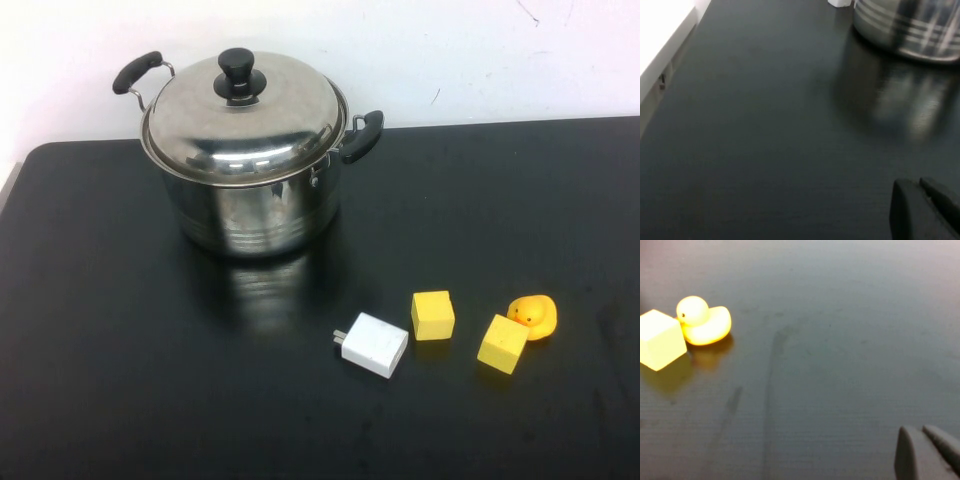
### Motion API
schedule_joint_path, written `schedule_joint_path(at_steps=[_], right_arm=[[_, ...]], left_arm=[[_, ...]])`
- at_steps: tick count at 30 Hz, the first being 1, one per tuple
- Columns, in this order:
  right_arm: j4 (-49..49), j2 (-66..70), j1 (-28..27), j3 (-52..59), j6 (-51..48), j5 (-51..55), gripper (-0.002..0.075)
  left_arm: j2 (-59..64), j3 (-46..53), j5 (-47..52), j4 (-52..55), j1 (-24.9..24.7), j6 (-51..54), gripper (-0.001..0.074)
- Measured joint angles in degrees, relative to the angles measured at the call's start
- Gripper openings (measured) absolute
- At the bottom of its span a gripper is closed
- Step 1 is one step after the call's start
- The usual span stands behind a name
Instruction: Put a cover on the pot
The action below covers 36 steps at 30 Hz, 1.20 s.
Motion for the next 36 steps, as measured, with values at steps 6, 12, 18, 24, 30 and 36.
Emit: schedule_joint_path(at_steps=[6, 12, 18, 24, 30, 36], right_arm=[[0.0, 0.0, 0.0, 0.0, 0.0, 0.0, -0.0002], [0.0, 0.0, 0.0, 0.0, 0.0, 0.0, -0.0002], [0.0, 0.0, 0.0, 0.0, 0.0, 0.0, -0.0002], [0.0, 0.0, 0.0, 0.0, 0.0, 0.0, -0.0002], [0.0, 0.0, 0.0, 0.0, 0.0, 0.0, -0.0002], [0.0, 0.0, 0.0, 0.0, 0.0, 0.0, -0.0002]], left_arm=[[0.0, 0.0, 0.0, 0.0, 0.0, 0.9, -0.0001], [0.0, 0.0, 0.0, 0.0, 0.0, 0.9, -0.0001], [0.0, 0.0, 0.0, 0.0, 0.0, 1.0, -0.0001], [0.0, 0.0, 0.1, 0.0, 0.0, 1.0, -0.0001], [0.0, 0.0, 0.1, 0.0, 0.0, 1.1, -0.0001], [0.0, 0.0, 0.1, 0.0, 0.0, 1.1, -0.0001]])
